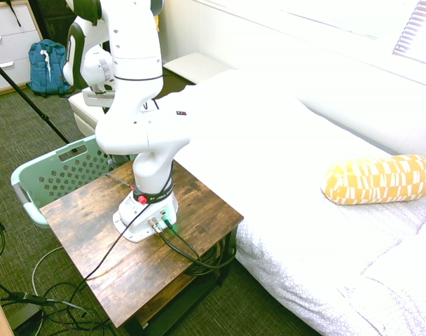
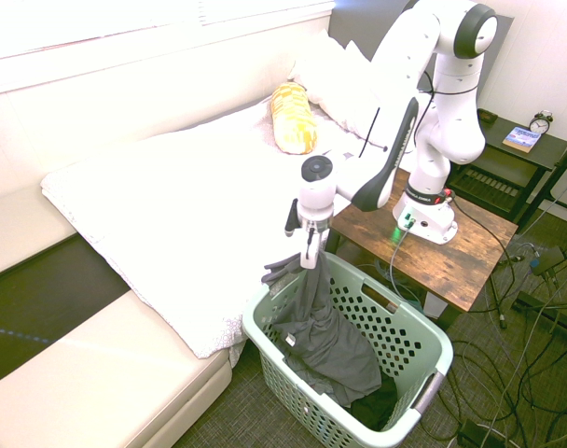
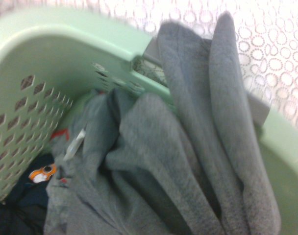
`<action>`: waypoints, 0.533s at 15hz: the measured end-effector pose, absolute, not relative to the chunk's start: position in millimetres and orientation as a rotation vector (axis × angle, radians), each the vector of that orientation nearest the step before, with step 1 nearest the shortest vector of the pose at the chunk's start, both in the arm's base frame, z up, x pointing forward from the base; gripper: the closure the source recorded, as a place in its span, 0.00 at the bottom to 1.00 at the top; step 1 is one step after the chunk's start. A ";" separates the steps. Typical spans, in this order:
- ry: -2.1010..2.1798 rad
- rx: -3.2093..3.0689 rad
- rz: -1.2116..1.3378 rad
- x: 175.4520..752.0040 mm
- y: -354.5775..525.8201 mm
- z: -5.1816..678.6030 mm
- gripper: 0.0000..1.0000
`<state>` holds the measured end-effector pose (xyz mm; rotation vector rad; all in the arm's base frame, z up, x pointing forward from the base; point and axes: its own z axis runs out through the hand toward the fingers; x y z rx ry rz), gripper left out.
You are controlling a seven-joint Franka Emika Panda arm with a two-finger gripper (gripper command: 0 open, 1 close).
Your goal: Put my clothes in the laundry bag
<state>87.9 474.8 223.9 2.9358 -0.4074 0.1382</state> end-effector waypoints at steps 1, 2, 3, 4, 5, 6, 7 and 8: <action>-0.382 2.932 0.146 82.8 472.5 221.8 1.00; -0.364 2.929 0.155 81.6 470.9 219.6 1.00; -0.345 2.925 0.166 80.6 469.1 217.7 1.00; -0.315 2.920 0.181 77.3 467.6 216.3 1.00; -0.278 2.909 0.197 71.2 465.8 214.7 1.00; -0.243 2.900 0.218 64.5 464.0 212.9 1.00; -0.221 2.895 0.242 58.4 461.8 210.7 1.00; -0.205 2.887 0.261 53.9 458.8 208.1 1.00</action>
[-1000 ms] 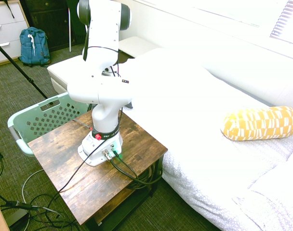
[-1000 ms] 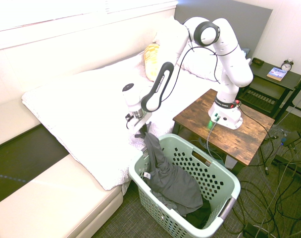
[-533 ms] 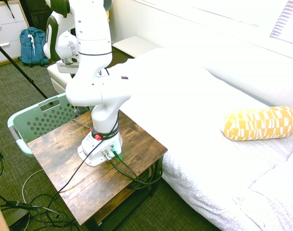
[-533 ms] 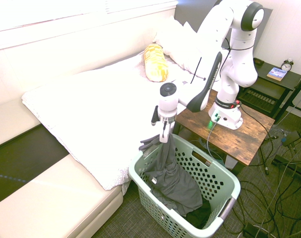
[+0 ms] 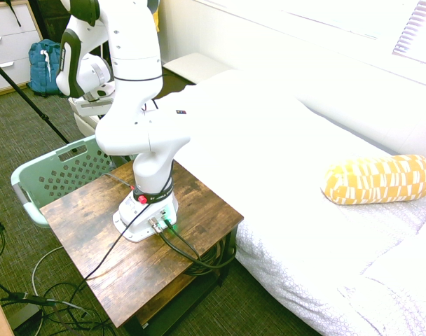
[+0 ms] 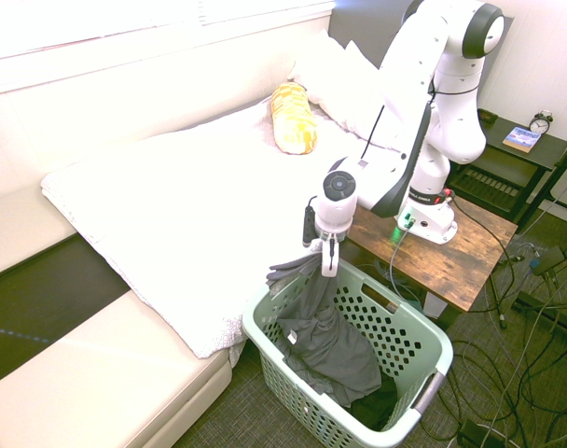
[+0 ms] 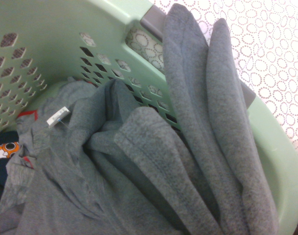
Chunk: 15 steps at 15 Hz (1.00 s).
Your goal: Put my clothes in the laundry bag
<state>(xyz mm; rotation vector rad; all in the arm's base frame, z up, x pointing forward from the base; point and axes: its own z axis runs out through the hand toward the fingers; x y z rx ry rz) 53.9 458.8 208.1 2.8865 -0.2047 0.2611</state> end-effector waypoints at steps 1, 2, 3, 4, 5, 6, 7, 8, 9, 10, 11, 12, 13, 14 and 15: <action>-0.182 2.873 0.283 50.8 456.2 205.9 1.00; -0.148 2.852 0.326 47.2 453.3 202.9 1.00; -0.108 2.825 0.368 41.6 449.8 198.1 1.00; -0.065 2.796 0.392 34.3 446.2 192.9 1.00; -0.033 2.770 0.402 27.2 443.1 188.3 1.00; -0.013 2.753 0.409 22.1 441.1 185.3 1.00; 0.002 2.739 0.417 18.8 439.9 183.7 0.00; 0.008 2.732 0.420 17.4 440.0 183.0 0.00; 0.010 2.727 0.421 17.0 440.3 182.0 0.00; 0.012 2.725 0.420 17.1 440.4 181.1 0.00; 0.012 2.724 0.420 17.4 440.3 180.9 0.00; 0.011 2.723 0.420 17.9 440.2 180.9 0.00; 0.009 2.723 0.420 18.8 440.2 180.8 0.00; 0.006 2.722 0.420 20.1 440.1 180.7 0.00; 0.004 2.722 0.420 20.9 440.1 180.7 0.00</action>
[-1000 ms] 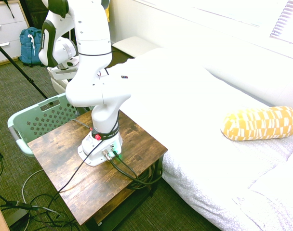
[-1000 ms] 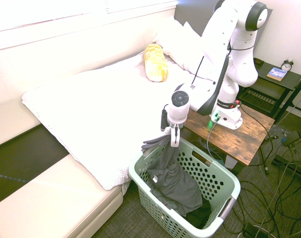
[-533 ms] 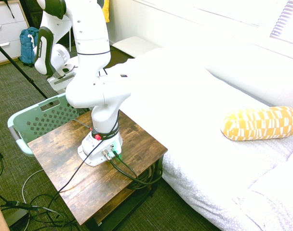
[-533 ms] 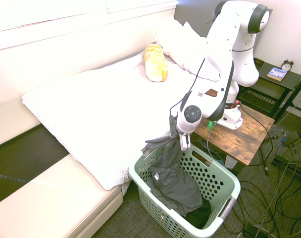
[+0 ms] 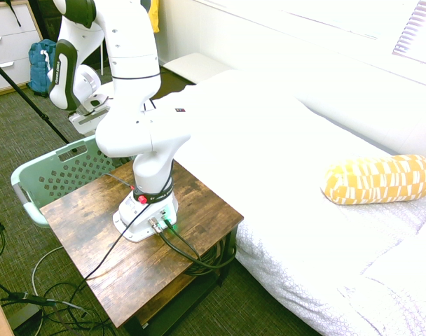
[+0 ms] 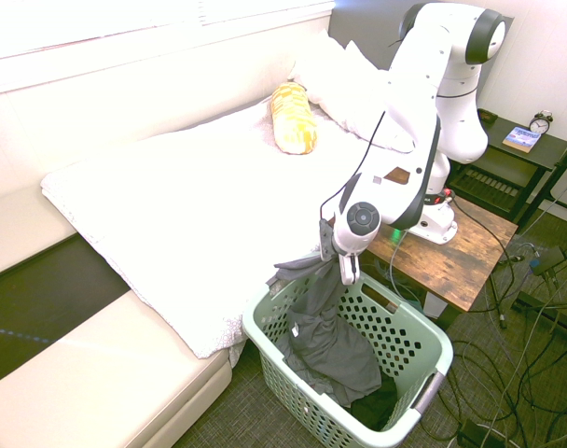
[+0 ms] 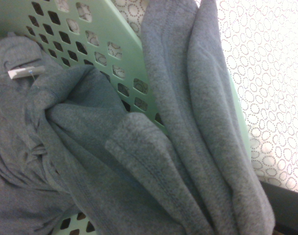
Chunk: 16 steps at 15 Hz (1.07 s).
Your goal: Put my clothes in the laundry bag
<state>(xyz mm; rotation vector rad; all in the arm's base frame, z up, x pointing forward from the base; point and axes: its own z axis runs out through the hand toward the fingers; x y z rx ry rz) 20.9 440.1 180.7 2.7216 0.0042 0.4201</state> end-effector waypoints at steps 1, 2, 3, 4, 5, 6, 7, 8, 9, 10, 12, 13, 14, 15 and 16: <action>0.002 2.722 0.421 21.5 440.3 181.0 0.00; -0.001 2.725 0.420 24.1 441.4 182.5 0.00; -0.012 2.729 0.395 29.2 444.1 185.6 0.00; -0.026 2.738 0.349 40.0 449.5 191.7 0.00; -0.053 2.754 0.318 58.2 456.3 200.3 0.00; -0.093 2.772 0.303 81.8 461.6 211.3 0.00; -0.149 2.793 0.294 112.0 464.8 224.8 0.00; -0.228 2.811 0.280 151.3 461.5 240.1 0.00; -0.307 2.822 0.269 191.1 451.5 255.5 0.00; -0.391 2.828 0.258 231.4 434.7 270.2 0.00; -0.571 2.825 0.225 306.7 388.4 292.2 0.00; -0.667 2.821 0.208 343.7 357.7 302.2 0.00; -0.766 2.813 0.188 376.9 323.2 310.9 0.00; -0.869 2.808 0.163 407.5 283.0 316.9 0.00; -0.976 2.799 0.134 432.3 236.0 319.5 0.00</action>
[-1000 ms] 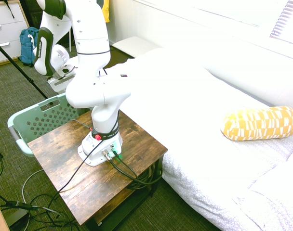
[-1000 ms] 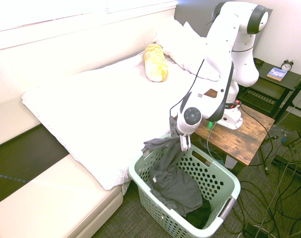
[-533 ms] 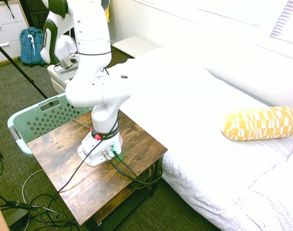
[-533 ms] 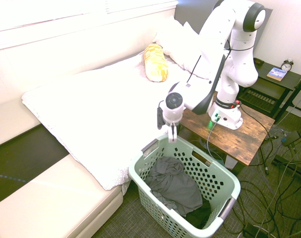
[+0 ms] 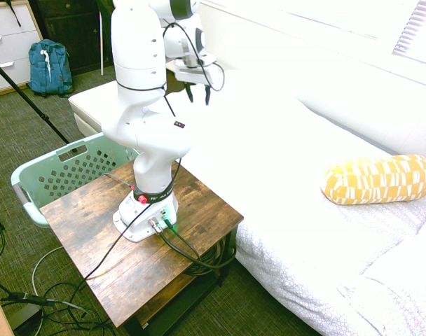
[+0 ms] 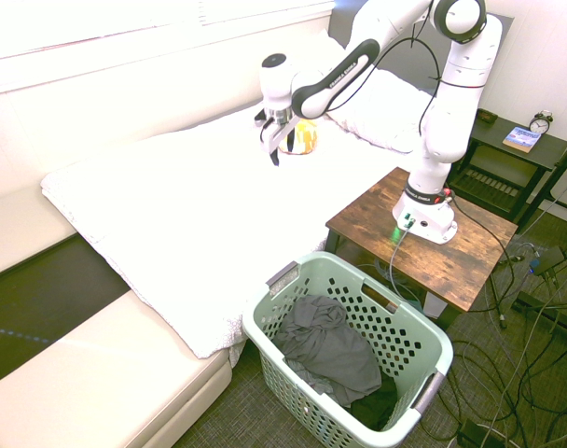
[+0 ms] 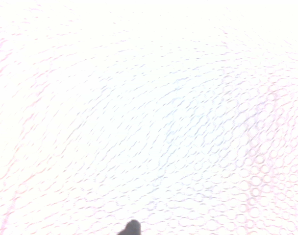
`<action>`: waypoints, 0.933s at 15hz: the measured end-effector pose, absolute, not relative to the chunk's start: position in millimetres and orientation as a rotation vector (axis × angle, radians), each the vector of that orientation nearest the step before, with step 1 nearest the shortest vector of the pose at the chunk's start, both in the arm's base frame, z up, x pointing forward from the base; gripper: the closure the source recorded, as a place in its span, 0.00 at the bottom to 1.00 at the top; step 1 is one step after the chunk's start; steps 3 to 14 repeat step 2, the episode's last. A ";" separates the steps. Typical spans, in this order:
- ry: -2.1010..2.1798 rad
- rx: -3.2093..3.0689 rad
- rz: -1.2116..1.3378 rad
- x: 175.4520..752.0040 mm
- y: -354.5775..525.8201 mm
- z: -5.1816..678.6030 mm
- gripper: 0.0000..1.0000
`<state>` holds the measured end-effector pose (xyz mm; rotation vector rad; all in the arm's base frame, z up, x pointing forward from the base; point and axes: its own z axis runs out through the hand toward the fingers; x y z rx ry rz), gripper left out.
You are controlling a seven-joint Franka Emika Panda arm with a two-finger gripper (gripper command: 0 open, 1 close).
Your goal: Put my clothes in the laundry bag
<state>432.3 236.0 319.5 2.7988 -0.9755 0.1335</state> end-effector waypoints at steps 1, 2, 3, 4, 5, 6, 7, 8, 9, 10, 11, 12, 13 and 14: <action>-1.078 2.788 0.105 451.7 183.3 320.7 0.00; -1.162 2.780 0.081 463.5 135.5 322.0 0.00; -1.162 2.780 0.081 463.5 135.5 322.0 0.00; -1.162 2.780 0.081 463.5 135.5 322.0 0.00; -1.162 2.780 0.081 463.5 135.5 322.0 0.00; -1.162 2.780 0.081 463.5 135.5 322.0 0.00; -1.162 2.780 0.081 463.5 135.5 322.0 0.00; -1.162 2.780 0.081 463.5 135.5 322.0 0.00; -1.162 2.780 0.081 463.5 135.5 322.0 0.00; -1.162 2.780 0.081 463.5 135.5 322.0 0.00; -1.162 2.780 0.081 463.5 135.5 322.0 0.00; -1.162 2.780 0.081 463.5 135.5 322.0 0.00; -1.162 2.780 0.081 463.5 135.5 322.0 0.00; -1.162 2.780 0.081 463.5 135.5 322.0 0.00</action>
